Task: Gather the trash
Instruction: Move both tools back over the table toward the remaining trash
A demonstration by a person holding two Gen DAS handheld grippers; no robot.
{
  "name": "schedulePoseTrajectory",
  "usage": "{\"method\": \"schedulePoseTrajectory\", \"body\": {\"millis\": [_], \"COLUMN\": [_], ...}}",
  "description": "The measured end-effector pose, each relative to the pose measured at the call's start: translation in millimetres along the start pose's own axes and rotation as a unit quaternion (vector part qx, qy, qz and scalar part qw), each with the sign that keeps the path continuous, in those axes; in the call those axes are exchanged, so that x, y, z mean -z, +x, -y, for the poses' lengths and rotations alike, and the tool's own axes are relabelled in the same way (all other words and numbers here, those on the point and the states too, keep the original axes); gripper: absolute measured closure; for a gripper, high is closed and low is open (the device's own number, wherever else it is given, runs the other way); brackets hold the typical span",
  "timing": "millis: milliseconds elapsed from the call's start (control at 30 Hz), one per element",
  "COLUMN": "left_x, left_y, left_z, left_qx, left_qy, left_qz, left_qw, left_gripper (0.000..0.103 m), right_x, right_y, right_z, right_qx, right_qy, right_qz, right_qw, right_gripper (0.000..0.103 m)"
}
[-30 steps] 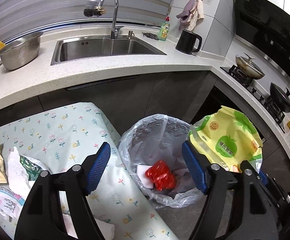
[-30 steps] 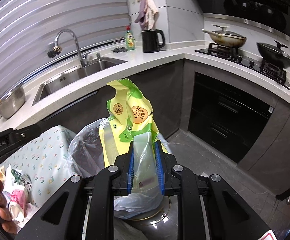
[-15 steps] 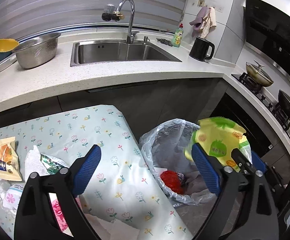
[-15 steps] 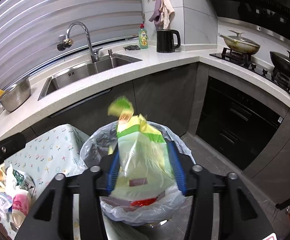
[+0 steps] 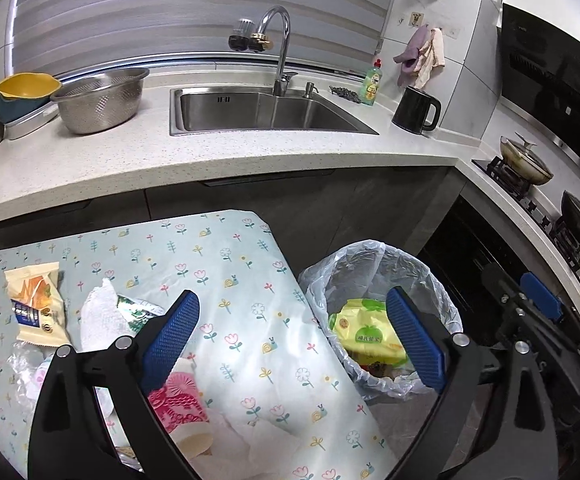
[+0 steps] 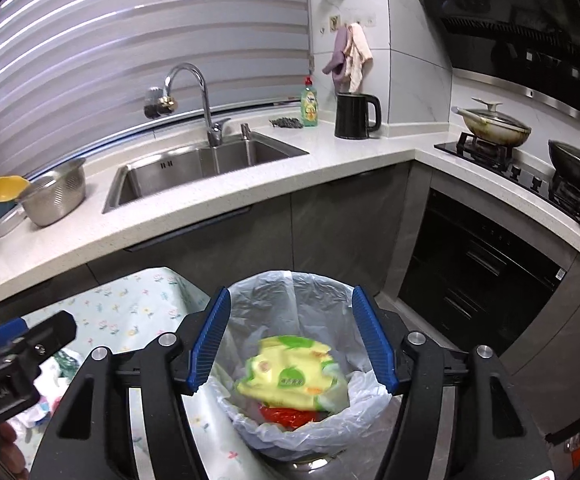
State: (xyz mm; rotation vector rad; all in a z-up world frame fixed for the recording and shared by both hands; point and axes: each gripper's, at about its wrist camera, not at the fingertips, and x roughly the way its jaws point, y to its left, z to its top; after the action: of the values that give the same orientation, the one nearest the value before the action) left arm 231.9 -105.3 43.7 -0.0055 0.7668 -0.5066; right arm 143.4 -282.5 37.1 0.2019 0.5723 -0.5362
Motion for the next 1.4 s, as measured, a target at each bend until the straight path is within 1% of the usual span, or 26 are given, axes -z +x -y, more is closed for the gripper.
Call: {"method": "schedulePoseTrajectory", "body": {"millis": [167,233,400,667,767,900,1100,1400], "left_x": [5.2,6.9,12.9,27.3,35.9,48.6,77.7,124.4], "left_y": [-17.0,-25.5,-50.3,-88.5,-99.2,-110.0,-121.5,-118.9], "left_z": [-10.9,-15.3,-30.3,-67.0,-81.7,-102.2,-127.8,-165.8], "left_qx": [-0.008,-0.012,-0.02,-0.044,-0.06,-0.073,-0.091,-0.119], "left_qy": [-0.009,-0.011,-0.02,-0.043,-0.051,-0.063,-0.08,-0.107], "left_qz": [0.005,0.008,0.019,0.028,0.029,0.024,0.011,-0.028], "left_qw": [0.9999,0.9998,0.9994,0.9977,0.9965,0.9951,0.9926,0.9867], "left_gripper": [0.011,0.011,0.01,0.01,0.01,0.01,0.009,0.01], "right_x": [-2.0,-1.1,6.7,29.3,38.5,50.5,73.4,111.4], "right_y": [-23.8,-35.1,-61.1,-86.1,-93.5,-99.6,-104.4,-97.3], "right_z": [-10.3,-15.3,-31.7,-57.6,-67.6,-81.5,-98.9,-118.5], "right_qx": [-0.012,-0.021,-0.042,-0.07,-0.078,-0.089,-0.104,-0.115], "right_qy": [-0.008,-0.009,-0.022,-0.044,-0.054,-0.064,-0.078,-0.096], "right_qz": [0.01,0.013,0.017,0.002,-0.005,-0.016,-0.038,-0.077], "right_qw": [1.0,1.0,0.999,0.997,0.995,0.994,0.991,0.986], "right_gripper": [0.039,0.035,0.03,0.029,0.029,0.029,0.029,0.029]}}
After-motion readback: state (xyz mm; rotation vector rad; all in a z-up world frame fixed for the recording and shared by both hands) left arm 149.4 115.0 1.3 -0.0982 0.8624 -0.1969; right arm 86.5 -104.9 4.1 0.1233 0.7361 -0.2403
